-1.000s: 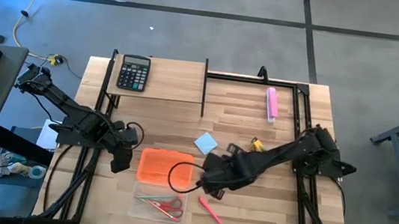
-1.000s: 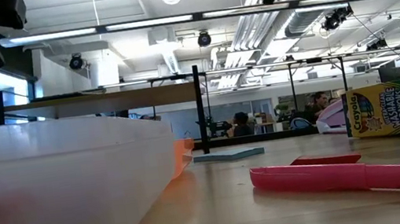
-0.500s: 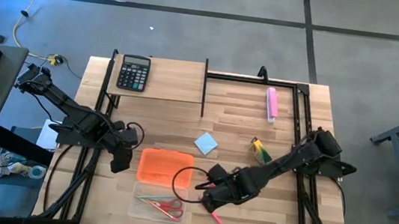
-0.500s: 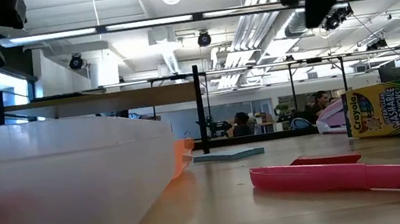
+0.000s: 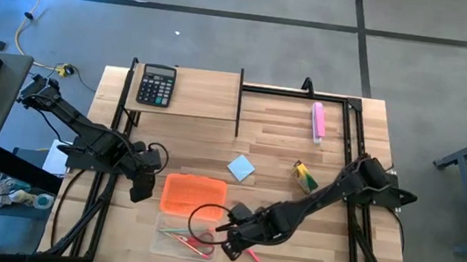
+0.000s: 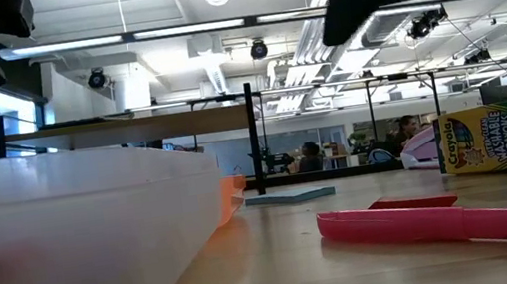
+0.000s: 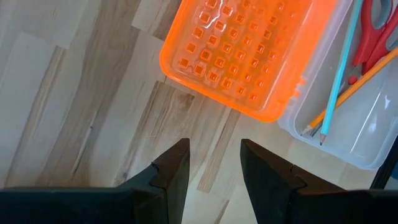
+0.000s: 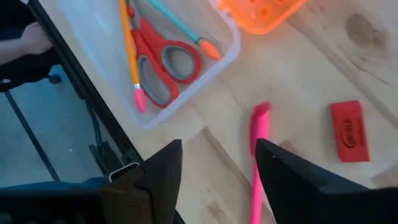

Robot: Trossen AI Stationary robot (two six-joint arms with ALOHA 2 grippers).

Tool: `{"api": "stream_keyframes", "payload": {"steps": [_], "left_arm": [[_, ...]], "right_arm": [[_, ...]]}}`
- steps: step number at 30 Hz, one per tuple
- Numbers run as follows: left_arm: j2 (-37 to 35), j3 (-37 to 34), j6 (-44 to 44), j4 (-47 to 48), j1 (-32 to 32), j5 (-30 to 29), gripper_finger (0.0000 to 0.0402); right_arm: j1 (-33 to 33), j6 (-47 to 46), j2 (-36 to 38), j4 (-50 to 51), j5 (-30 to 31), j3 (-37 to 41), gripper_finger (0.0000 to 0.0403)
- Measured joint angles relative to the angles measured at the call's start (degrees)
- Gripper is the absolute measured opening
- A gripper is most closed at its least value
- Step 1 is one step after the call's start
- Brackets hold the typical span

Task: Pack school essentials
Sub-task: Put the pink pen in the orange supply box

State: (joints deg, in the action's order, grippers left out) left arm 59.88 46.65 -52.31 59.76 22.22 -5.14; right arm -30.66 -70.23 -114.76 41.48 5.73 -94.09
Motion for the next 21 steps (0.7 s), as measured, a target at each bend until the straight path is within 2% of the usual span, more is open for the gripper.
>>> {"api": "stream_keyframes", "payload": {"steps": [6,10,21], "left_arm": [[0.0,0.0,0.0,-0.1,0.0,0.0,0.0131],[0.0,0.0,0.0,-0.1,0.0,0.0,0.0131],[0.0,0.0,-0.2,-0.1,0.0,0.0,0.0131]], "right_arm": [[-0.3,2.5,-3.9,3.9,0.1,-5.3,0.0174],[-0.2,1.1,-6.0,7.7,-0.5,-5.4,0.0167],[-0.6,-0.5,-11.0,8.0,-2.4,-5.4,0.0167]]}}
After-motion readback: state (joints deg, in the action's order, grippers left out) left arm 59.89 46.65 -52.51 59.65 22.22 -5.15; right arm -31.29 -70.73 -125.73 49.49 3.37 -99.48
